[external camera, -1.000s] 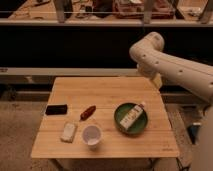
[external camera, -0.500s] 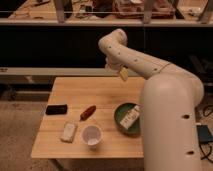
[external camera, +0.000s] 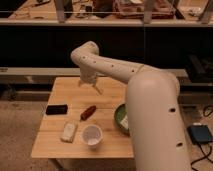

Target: Move the arm in a circular motion

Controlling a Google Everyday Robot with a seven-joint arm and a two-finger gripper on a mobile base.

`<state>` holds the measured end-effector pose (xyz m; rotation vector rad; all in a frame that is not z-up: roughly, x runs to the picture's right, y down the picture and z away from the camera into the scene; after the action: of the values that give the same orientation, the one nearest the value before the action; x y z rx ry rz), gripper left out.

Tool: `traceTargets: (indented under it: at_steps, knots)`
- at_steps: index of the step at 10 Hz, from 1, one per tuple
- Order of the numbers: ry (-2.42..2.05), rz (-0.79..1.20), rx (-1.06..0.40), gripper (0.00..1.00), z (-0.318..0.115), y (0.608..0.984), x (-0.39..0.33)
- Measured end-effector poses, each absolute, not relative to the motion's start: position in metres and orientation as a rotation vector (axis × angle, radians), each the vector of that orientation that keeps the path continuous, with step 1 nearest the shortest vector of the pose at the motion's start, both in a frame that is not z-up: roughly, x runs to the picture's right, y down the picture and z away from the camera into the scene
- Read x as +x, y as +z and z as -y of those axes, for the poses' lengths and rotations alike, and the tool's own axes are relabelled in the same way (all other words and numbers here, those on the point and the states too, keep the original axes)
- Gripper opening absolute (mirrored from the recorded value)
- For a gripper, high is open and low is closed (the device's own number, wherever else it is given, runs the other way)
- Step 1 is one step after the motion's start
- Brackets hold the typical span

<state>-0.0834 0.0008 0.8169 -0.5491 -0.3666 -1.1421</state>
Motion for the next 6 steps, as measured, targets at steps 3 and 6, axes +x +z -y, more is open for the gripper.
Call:
traceTargets:
  at_steps: [3, 6]
  knots:
    - [-1.265, 0.36, -0.567, 0.8, -0.039, 0.722, -0.05]
    - [-1.184, 0.457, -0.581, 0.8, -0.089, 0.627, -0.016]
